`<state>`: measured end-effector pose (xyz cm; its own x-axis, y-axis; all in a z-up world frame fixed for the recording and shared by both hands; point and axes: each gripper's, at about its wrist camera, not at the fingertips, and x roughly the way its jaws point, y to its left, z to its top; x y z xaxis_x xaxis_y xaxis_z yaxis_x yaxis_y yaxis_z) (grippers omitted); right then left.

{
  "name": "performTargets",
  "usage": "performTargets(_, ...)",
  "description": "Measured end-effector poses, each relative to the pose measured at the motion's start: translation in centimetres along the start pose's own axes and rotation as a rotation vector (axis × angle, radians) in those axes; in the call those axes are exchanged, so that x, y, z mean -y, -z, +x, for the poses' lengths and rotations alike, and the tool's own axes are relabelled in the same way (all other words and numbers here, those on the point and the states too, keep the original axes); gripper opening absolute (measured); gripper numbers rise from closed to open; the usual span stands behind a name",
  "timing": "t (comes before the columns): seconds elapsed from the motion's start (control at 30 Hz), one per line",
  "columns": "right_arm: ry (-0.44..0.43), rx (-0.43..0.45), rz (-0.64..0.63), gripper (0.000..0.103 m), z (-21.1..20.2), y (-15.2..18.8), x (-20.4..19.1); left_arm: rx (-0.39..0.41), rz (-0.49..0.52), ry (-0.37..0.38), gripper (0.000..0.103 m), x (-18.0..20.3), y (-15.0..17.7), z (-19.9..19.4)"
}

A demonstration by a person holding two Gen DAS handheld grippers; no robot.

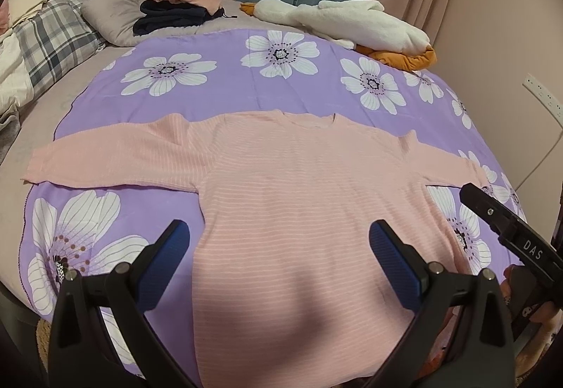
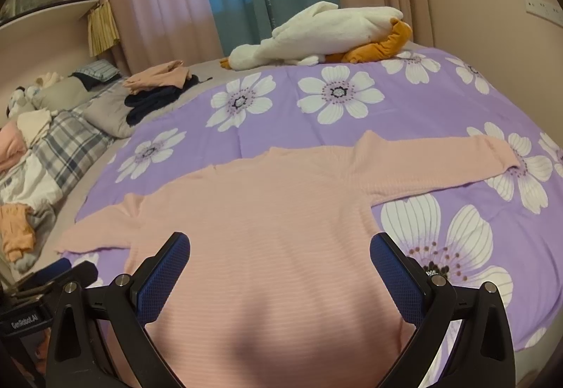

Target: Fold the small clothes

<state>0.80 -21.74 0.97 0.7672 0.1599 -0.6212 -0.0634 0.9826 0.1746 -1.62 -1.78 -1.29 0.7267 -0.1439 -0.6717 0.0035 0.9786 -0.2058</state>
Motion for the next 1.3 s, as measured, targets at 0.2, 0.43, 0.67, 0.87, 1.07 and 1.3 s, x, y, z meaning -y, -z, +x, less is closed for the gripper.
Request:
performTargets(0.2,-0.001,0.007,0.002,0.102,-0.1,0.0,0.2,-0.004,0.006,0.0,0.102,0.2,0.1,0.1)
performTargets(0.43,-0.001,0.009,0.005,0.102,-0.2,0.0,0.3,-0.01,0.011,0.008,0.102,0.4,0.3,0.2)
performTargets(0.67,-0.005,0.011,0.004,0.102,-0.2,0.0,0.5,-0.016,0.017,0.015,0.102,0.5,0.3,0.3)
performTargets(0.87,-0.005,0.01,0.005,0.101,-0.3,0.1,0.5,-0.021,0.018,0.018,0.102,0.5,0.2,0.4)
performTargets(1.07,-0.005,0.009,0.011,0.101,-0.2,0.1,0.7,-0.024,0.014,0.035,0.102,0.5,0.2,0.5)
performTargets(1.3,-0.013,-0.025,0.106,0.095,0.4,0.1,2.9,-0.061,0.002,0.047,0.101,0.4,0.0,1.9)
